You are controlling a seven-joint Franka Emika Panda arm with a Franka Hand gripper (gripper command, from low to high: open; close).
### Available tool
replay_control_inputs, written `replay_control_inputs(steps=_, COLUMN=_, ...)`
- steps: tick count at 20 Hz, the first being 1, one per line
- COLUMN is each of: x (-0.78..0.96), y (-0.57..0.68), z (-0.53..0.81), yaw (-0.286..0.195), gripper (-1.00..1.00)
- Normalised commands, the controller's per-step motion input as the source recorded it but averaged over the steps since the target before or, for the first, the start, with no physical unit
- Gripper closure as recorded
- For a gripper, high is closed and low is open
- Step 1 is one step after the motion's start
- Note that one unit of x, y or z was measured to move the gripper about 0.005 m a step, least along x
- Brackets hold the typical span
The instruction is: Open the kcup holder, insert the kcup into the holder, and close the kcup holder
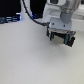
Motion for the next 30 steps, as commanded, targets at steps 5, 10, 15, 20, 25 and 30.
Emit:
replay_control_inputs(steps=5, x=-0.31, y=0.4, z=-0.04, yaw=0.15, gripper=-1.0)
replay_control_inputs(steps=10, x=-0.35, y=0.55, z=0.0, yaw=0.103, gripper=-1.0)
replay_control_inputs(steps=15, x=-0.41, y=0.66, z=0.02, yaw=0.07, gripper=-1.0)
replay_control_inputs(steps=20, x=-0.55, y=0.62, z=0.04, yaw=0.064, gripper=-1.0)
replay_control_inputs(steps=25, x=-0.85, y=0.45, z=0.0, yaw=0.059, gripper=-1.0)
replay_control_inputs(steps=30, x=-0.72, y=0.41, z=0.0, yaw=0.089, gripper=-1.0)
